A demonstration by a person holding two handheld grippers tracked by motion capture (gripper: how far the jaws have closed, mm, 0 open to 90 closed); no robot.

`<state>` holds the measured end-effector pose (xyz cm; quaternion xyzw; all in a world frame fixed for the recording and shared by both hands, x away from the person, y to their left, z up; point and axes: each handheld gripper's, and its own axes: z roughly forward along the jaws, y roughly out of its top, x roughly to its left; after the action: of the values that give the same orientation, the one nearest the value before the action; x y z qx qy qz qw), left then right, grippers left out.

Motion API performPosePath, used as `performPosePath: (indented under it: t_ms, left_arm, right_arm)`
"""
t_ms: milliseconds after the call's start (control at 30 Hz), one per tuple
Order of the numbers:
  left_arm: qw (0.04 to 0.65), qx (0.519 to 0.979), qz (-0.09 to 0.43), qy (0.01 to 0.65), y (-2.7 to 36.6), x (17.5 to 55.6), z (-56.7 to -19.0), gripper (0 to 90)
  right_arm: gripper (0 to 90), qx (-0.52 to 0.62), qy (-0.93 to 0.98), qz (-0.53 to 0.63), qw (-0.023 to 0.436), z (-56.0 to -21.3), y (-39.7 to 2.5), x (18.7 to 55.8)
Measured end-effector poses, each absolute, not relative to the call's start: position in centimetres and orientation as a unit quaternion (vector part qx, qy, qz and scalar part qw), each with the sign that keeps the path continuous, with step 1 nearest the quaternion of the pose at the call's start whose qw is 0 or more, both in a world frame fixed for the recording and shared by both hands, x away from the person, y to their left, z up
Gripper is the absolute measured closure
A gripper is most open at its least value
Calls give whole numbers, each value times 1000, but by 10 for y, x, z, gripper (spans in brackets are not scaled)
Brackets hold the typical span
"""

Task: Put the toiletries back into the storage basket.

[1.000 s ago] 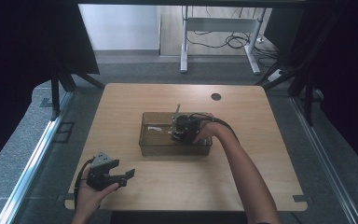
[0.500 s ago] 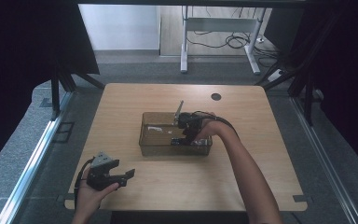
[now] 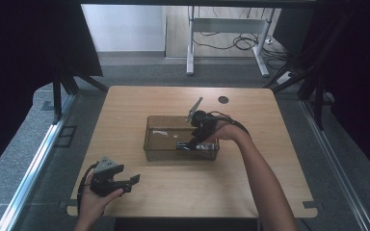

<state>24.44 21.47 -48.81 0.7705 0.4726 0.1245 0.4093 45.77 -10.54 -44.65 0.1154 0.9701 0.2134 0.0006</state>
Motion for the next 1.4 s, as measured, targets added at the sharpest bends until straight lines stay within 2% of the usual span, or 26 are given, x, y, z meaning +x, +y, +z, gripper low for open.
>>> performPosePath:
  t_ms: [300, 733, 1067, 1400]
  left_arm:
    - [408, 769, 126, 476, 215, 245, -489, 230]
    - [410, 768, 124, 477, 215, 245, -489, 230]
    - [406, 770, 122, 476, 211, 245, -489, 230]
    - [405, 771, 122, 476, 208, 245, -490, 230]
  right_arm:
    - [574, 127, 957, 259, 13, -433, -128, 445]
    - [562, 175, 927, 328, 50, -423, -186, 415]
    - [551, 202, 900, 379, 72, -434, -234, 385]
    - [544, 240, 870, 420, 91, -465, -274, 357]
